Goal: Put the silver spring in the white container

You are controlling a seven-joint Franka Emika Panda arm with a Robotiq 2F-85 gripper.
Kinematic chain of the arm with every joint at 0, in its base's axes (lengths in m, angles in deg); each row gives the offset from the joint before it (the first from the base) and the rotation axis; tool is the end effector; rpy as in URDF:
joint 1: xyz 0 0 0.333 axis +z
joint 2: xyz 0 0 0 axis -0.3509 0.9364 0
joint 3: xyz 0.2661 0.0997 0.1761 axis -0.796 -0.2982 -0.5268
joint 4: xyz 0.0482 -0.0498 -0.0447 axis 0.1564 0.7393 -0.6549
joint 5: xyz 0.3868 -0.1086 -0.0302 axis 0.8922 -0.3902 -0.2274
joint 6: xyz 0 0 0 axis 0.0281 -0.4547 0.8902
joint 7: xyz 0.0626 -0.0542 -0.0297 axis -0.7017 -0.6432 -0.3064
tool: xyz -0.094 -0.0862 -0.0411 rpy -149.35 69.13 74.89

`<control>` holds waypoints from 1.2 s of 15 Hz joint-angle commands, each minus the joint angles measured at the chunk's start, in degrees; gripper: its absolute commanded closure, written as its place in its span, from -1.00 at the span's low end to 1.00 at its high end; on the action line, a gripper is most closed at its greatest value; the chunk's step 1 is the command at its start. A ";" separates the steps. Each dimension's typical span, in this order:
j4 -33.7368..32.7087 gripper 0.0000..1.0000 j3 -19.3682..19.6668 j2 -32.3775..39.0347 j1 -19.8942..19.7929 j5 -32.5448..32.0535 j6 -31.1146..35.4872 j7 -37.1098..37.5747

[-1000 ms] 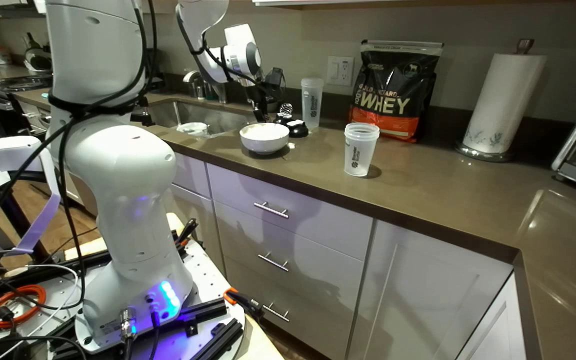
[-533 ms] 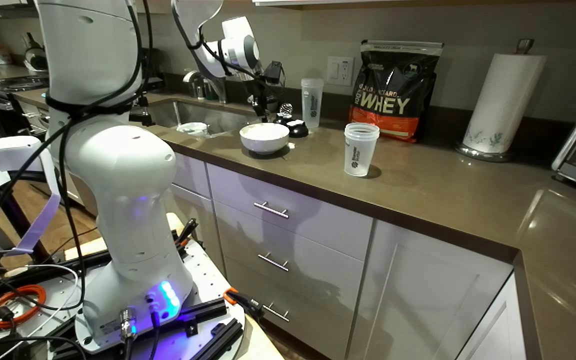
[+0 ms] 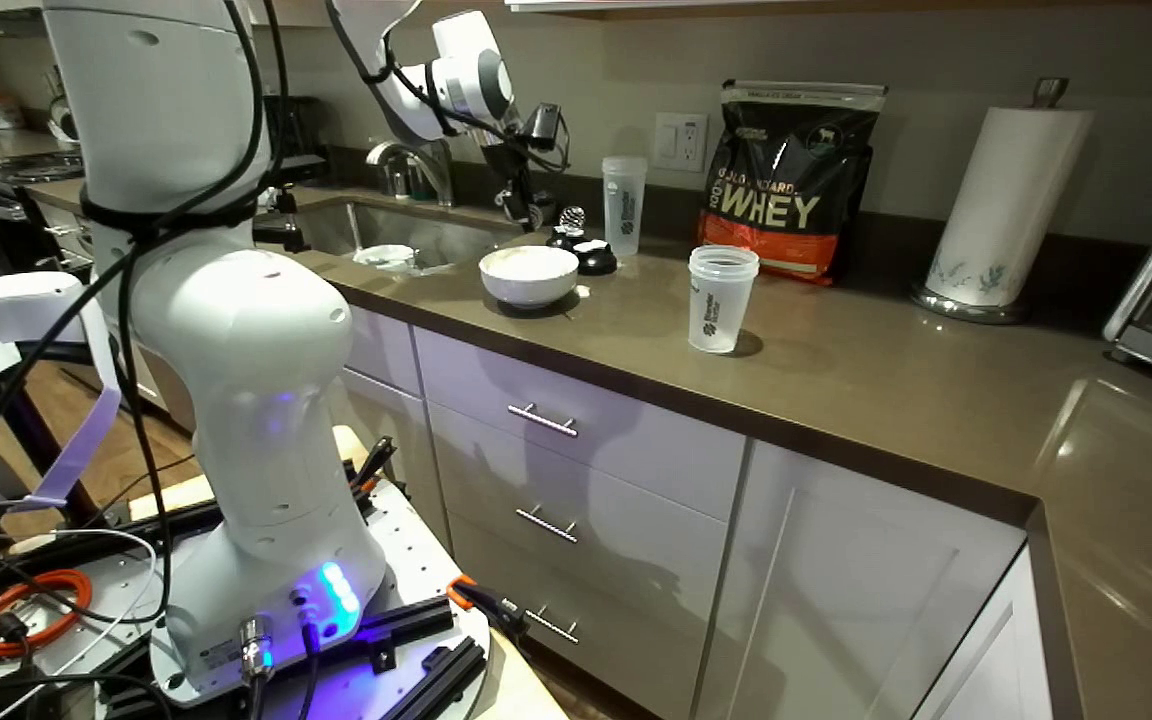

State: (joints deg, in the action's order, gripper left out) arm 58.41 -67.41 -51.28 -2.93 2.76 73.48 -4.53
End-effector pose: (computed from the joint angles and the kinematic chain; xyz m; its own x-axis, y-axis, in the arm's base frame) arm 0.5066 0.3447 0.3876 -0.6548 0.7208 -0.2272 0.6519 0.6908 0.3128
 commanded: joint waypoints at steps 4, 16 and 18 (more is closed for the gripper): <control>5.12 0.04 0.90 -7.41 -0.92 -0.44 -0.50 4.27; 13.84 0.05 2.12 -21.78 -0.60 1.52 -6.23 18.03; 17.91 0.03 1.61 -27.99 0.72 2.92 -8.66 20.94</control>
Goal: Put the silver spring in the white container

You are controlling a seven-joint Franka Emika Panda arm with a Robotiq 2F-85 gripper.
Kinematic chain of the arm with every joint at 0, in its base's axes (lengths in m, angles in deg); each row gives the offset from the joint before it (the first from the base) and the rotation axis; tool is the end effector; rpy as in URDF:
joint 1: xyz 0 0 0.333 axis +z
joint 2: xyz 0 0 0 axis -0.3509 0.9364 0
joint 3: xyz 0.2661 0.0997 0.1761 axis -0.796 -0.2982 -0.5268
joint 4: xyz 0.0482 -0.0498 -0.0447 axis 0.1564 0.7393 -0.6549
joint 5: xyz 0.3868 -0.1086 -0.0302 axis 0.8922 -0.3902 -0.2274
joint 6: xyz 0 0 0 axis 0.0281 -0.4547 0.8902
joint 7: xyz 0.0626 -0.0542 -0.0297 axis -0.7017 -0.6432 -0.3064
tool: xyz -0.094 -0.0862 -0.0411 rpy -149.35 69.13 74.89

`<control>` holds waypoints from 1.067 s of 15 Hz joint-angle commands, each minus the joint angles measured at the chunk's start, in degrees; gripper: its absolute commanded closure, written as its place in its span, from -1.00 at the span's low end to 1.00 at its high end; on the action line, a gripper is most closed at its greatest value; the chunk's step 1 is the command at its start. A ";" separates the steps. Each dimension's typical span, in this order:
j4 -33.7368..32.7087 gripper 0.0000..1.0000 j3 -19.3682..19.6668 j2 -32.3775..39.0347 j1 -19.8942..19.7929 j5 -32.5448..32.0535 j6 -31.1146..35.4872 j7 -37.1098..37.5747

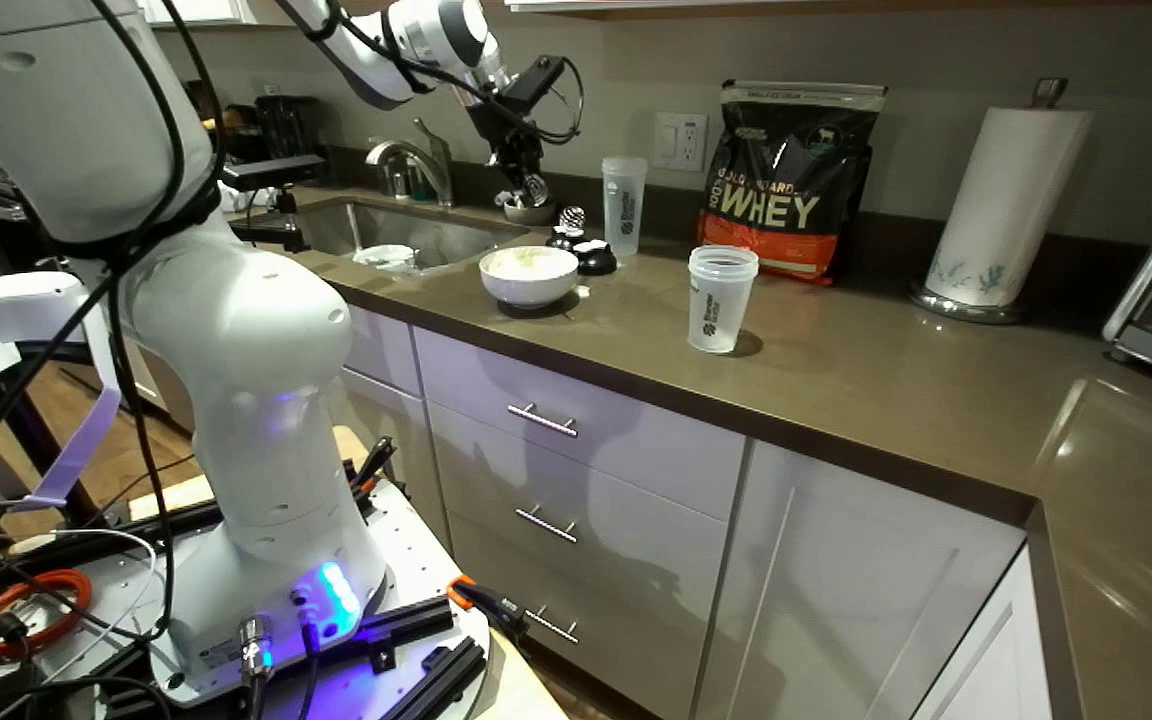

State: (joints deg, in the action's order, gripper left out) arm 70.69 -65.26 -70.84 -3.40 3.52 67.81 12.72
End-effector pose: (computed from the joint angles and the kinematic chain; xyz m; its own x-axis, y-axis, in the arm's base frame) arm 0.4434 0.2739 0.4553 -0.3418 0.9144 -0.2171 0.8253 0.4025 0.3961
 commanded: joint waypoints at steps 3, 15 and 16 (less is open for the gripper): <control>9.12 0.02 0.03 -14.94 3.20 4.59 -6.78 6.64; 12.00 0.08 6.65 -20.19 0.20 5.68 -10.67 20.26; 11.24 0.07 7.75 -18.18 -1.10 5.47 -9.18 21.04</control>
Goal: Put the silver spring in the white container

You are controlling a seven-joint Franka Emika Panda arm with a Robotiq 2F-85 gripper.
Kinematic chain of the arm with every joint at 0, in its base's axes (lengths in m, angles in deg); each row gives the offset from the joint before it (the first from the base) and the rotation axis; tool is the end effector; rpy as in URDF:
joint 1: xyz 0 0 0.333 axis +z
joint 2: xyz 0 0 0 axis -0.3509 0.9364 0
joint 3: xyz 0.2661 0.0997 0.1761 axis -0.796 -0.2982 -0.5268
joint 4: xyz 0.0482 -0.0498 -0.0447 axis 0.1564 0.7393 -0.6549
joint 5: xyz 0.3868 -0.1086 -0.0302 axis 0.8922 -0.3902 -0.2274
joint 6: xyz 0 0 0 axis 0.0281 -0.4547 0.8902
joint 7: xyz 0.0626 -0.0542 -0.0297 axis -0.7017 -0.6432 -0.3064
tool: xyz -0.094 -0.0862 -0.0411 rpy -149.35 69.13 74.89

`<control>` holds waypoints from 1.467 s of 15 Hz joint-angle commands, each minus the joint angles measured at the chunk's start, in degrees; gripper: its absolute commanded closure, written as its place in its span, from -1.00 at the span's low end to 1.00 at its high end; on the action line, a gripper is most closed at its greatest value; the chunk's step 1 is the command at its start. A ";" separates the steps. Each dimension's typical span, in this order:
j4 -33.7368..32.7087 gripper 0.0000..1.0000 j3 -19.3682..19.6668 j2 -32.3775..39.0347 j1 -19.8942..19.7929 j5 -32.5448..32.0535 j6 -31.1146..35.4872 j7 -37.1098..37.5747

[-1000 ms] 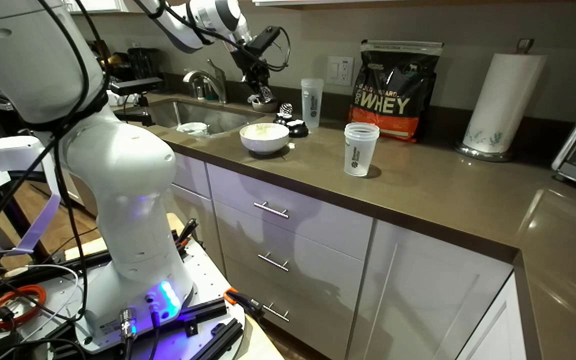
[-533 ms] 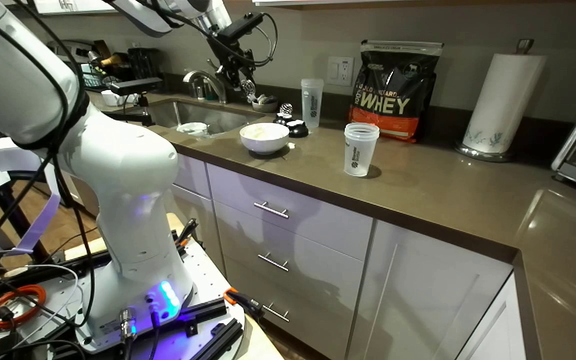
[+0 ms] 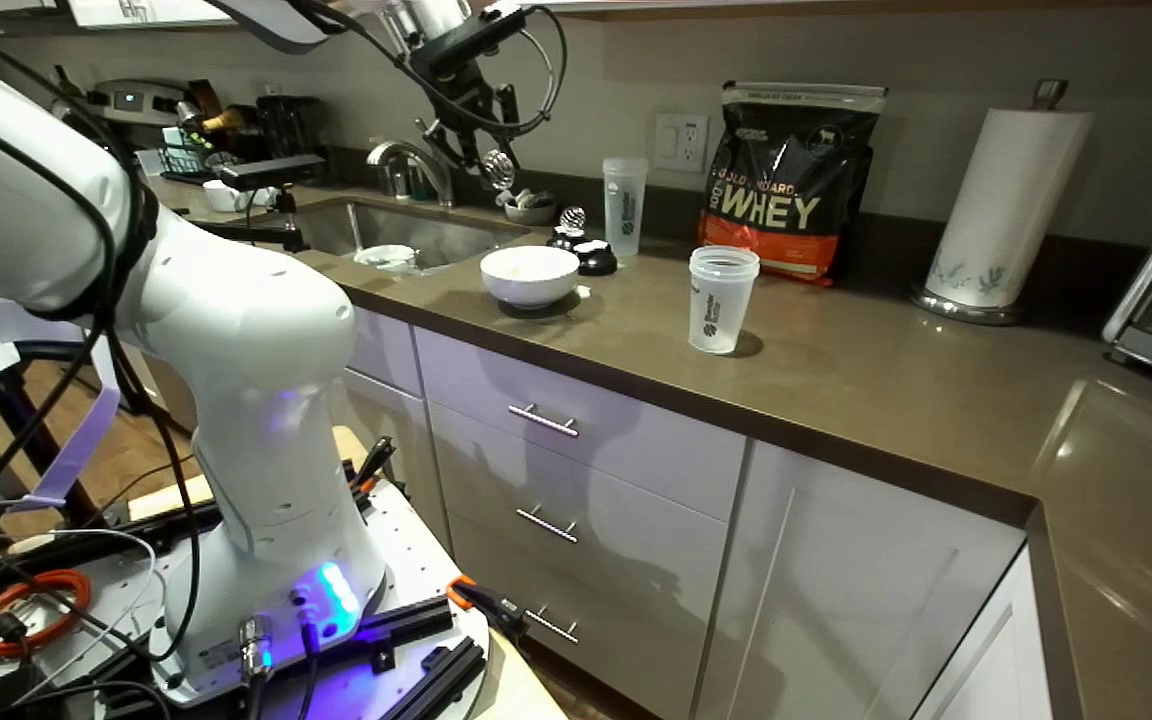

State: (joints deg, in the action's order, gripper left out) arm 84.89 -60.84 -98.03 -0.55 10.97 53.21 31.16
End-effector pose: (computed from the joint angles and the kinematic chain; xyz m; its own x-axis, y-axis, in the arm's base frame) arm 0.3308 0.1846 0.5075 0.1170 0.9913 -0.0608 0.9017 -0.0804 0.4247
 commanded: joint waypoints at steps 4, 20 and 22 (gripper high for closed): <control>-9.01 0.09 7.58 22.65 -9.36 -1.35 13.00 3.79; -29.14 0.10 6.11 42.15 -12.71 -2.60 16.52 10.70; -28.18 0.15 5.85 40.66 -12.73 -2.74 16.45 11.50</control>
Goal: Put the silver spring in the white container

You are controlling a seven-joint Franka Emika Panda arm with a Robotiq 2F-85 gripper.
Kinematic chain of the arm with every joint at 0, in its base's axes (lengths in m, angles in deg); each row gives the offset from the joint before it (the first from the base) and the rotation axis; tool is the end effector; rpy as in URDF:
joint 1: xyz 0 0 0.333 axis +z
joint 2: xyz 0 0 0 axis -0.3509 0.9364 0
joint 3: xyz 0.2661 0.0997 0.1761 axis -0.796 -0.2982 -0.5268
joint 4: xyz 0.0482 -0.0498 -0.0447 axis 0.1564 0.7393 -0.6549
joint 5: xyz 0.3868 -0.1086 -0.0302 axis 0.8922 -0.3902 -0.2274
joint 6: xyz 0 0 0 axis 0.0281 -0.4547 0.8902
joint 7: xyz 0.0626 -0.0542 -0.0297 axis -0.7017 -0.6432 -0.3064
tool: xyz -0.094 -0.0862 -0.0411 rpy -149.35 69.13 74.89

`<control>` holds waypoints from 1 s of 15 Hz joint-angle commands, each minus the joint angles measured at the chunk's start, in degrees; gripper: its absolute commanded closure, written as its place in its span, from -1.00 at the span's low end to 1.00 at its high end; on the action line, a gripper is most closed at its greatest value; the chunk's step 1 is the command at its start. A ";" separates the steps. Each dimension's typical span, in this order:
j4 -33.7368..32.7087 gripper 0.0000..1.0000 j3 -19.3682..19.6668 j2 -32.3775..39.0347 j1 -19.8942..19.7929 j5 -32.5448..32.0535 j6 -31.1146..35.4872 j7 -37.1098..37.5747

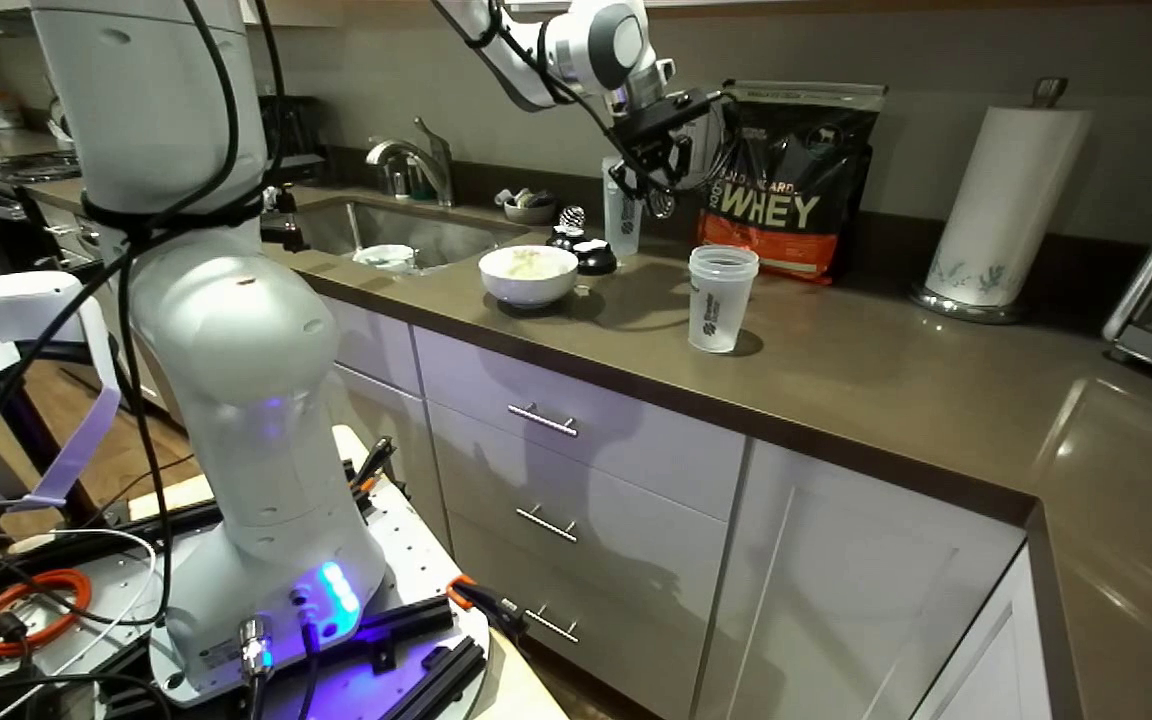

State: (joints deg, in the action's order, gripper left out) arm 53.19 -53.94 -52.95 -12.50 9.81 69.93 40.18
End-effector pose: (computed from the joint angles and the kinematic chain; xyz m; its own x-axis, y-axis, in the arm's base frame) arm 0.6152 0.1222 0.4406 0.4550 0.8793 0.1408 0.7932 -0.4720 0.3848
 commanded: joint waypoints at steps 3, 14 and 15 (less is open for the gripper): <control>6.58 0.31 -1.03 -8.36 -0.96 -1.16 -0.50 2.97; 13.75 0.29 0.35 -19.18 -2.22 -1.95 -6.12 6.50; 14.24 0.30 0.58 -20.23 -2.31 -2.08 -6.84 6.82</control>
State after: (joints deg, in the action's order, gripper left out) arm 64.54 -53.35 -68.92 -13.81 9.63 64.72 44.71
